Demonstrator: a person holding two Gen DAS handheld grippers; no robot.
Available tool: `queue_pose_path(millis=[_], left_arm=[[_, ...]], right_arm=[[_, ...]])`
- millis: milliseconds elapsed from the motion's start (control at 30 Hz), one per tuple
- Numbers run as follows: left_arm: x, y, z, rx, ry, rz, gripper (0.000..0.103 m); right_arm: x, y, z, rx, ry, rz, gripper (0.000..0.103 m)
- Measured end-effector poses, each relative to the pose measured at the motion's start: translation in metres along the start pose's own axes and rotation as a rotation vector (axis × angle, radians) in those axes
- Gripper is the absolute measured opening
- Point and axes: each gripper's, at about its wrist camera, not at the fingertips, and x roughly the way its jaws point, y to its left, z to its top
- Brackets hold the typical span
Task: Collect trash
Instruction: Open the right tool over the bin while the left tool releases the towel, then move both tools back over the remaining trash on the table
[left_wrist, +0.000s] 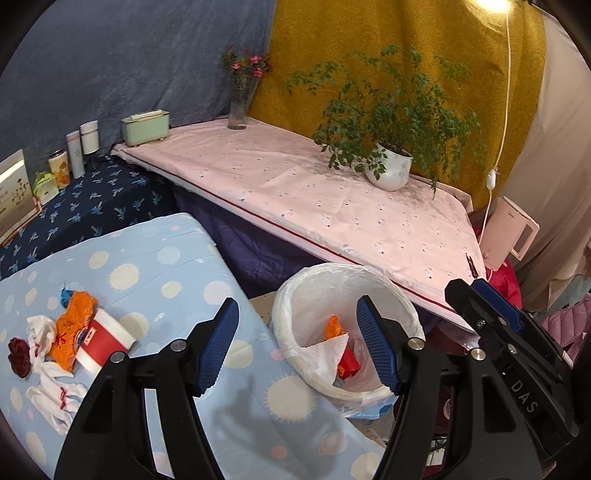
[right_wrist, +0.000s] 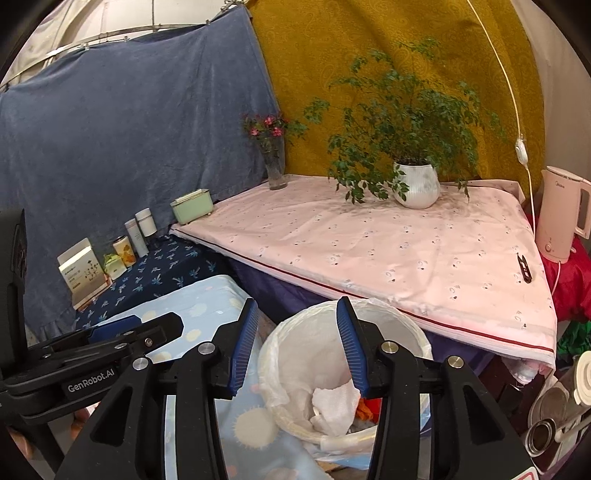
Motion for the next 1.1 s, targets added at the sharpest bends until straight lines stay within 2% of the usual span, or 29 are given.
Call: queue_pose_path(millis=[433, 800, 833, 900, 1100], left_arm=[[-0.033, 0.079, -0.02, -0.119, -0.005, 0.136, 0.066], [-0.055, 0.162, -0.055, -0.239, 0.017, 0.28, 0.066], [-0.056, 0.169, -0.059, -0.25, 0.021, 0.292, 0.067], [-0.058, 0.185, -0.066, -0.281, 0.039, 0.328, 0.078], [-0.063, 0.231, -0.089, -0.363, 0.067, 0.394, 0.081]], right_arm=[[0.0, 0.061, -0.013, -0.058, 0.037, 0.095, 0.044], [0.008, 0.127, -0.031, -0.132, 0.086, 0.186, 0.045], [0.009, 0.134, -0.033, -0.141, 0.092, 0.195, 0.046], [0.01, 0.144, -0.038, -0.153, 0.099, 0.208, 0.05], [0.02, 0.178, -0.051, -0.189, 0.142, 0.255, 0.05]])
